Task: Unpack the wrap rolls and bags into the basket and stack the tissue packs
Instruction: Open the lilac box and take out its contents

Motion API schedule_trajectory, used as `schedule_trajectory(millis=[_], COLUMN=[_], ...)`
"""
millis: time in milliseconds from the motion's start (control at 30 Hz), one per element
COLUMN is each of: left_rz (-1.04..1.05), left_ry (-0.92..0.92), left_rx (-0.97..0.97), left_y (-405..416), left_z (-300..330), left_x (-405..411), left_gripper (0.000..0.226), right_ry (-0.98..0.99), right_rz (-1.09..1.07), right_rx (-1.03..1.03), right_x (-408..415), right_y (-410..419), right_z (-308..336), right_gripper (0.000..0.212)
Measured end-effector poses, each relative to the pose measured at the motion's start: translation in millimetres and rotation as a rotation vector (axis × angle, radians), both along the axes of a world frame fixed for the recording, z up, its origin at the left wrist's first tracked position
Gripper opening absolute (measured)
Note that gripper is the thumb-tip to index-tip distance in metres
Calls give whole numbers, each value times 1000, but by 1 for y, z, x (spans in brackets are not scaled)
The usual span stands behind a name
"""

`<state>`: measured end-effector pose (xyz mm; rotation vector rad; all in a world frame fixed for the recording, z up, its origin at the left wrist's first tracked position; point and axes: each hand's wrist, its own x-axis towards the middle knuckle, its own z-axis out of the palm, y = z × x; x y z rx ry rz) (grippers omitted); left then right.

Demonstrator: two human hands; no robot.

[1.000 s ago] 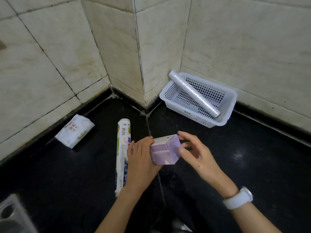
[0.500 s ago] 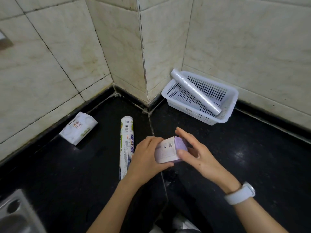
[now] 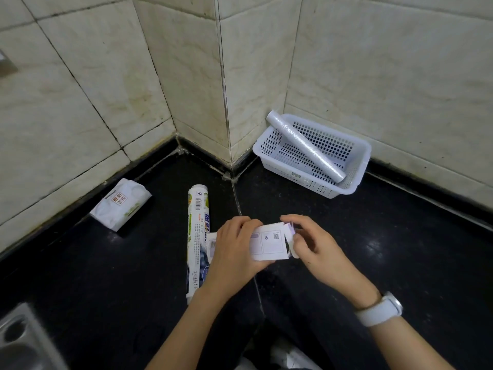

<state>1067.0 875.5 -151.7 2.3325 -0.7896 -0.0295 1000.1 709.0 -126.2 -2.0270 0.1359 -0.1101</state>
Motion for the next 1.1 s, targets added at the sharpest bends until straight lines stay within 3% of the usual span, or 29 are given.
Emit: schedule_trajectory(millis=[167, 367, 500, 667, 800, 967, 1100], left_rz=[21, 15, 60, 133, 106, 11, -59], left_ry=[210, 289, 345, 423, 433, 403, 379], left_rx=[-146, -238, -255, -354, -309, -179, -100], left_y=[8, 4, 3, 1, 3, 8, 12], left_z=[-2, 1, -1, -1, -1, -1, -2], left_x=[-1, -2, -2, 3, 5, 8, 13], left_gripper=[66, 64, 64, 66, 67, 59, 60], right_ry=[-118, -23, -232, -372, -249, 44, 109], right_rz=[-132, -95, -143, -75, -57, 190, 301], right_rx=[189, -127, -317, -273, -193, -333, -461], right_x=[-1, -5, -6, -11, -7, 2, 9], right_y=[-13, -5, -6, -4, -5, -16, -22], right_z=[-1, -17, -6, 2, 1, 4, 4], right_gripper=[49, 39, 34, 22, 10, 72, 86])
